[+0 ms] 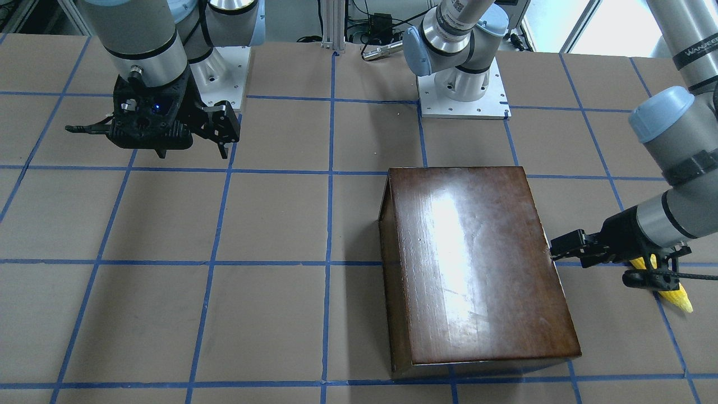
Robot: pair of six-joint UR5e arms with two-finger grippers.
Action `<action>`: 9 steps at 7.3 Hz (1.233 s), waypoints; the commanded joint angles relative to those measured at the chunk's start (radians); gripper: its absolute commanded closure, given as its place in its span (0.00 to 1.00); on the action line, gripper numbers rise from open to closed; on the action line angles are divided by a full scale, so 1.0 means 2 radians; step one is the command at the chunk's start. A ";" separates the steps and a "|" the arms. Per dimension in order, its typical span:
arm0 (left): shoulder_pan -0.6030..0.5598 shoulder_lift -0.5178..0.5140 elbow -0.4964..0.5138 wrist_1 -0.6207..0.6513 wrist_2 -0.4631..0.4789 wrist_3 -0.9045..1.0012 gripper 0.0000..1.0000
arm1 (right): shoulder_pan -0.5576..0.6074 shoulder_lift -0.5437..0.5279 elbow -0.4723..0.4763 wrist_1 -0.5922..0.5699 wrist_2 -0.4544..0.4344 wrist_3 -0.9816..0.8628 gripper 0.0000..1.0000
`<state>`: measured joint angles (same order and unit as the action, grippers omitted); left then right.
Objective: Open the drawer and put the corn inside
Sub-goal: 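Close the left gripper on the white drawer handle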
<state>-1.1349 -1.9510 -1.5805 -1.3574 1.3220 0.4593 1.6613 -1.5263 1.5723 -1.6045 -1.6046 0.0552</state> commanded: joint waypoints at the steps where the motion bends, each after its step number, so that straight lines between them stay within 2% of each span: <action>1: 0.001 -0.005 -0.001 0.003 0.000 0.007 0.02 | 0.000 0.000 0.000 0.000 0.000 0.000 0.00; 7: 0.003 -0.012 0.000 0.007 0.002 0.022 0.01 | 0.000 0.000 0.000 0.000 0.000 0.000 0.00; 9: 0.020 -0.012 0.000 0.007 0.002 0.023 0.01 | 0.000 0.000 0.000 0.000 0.000 0.000 0.00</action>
<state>-1.1146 -1.9736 -1.5807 -1.3439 1.3245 0.5035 1.6613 -1.5263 1.5723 -1.6045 -1.6046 0.0552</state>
